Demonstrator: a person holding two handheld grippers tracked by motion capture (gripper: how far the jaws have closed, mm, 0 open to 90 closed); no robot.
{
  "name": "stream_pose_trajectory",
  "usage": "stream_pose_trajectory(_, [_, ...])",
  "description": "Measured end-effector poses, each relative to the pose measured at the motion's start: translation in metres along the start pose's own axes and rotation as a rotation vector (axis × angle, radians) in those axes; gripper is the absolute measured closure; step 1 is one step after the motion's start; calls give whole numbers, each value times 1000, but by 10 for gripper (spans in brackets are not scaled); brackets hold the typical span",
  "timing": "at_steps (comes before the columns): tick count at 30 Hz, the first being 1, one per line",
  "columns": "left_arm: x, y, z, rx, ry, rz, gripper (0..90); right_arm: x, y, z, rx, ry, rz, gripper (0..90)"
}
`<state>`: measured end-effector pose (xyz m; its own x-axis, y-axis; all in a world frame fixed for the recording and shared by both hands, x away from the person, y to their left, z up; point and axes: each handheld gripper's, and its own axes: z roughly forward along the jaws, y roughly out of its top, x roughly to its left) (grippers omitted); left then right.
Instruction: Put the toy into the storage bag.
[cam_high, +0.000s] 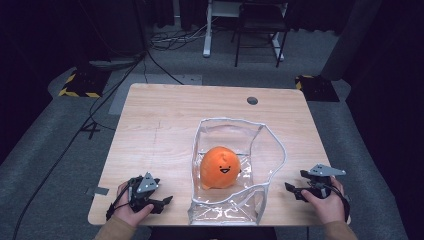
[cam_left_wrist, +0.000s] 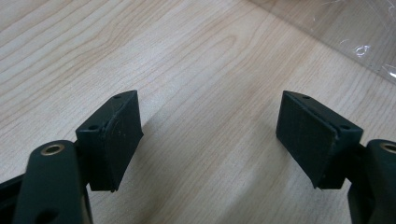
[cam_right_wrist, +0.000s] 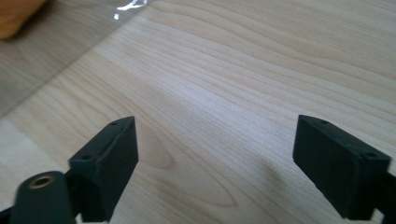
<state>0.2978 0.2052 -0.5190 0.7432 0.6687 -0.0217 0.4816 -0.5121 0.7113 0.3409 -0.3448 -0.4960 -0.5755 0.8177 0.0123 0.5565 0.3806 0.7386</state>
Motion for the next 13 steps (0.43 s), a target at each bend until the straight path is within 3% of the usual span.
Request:
stream_pose_trajectory(5, [0, 0, 0, 0, 0, 0, 228, 4, -3, 12, 40, -8, -4, 155])
stream_pose_trajectory(9, [0, 0, 0, 1, 1, 0, 228, 5, -6, 16, -3, -40, -3, 150])
stream_pose_trajectory(13, [0, 0, 0, 1, 1, 1, 228, 6, -6, 17, -2, -43, -7, 145])
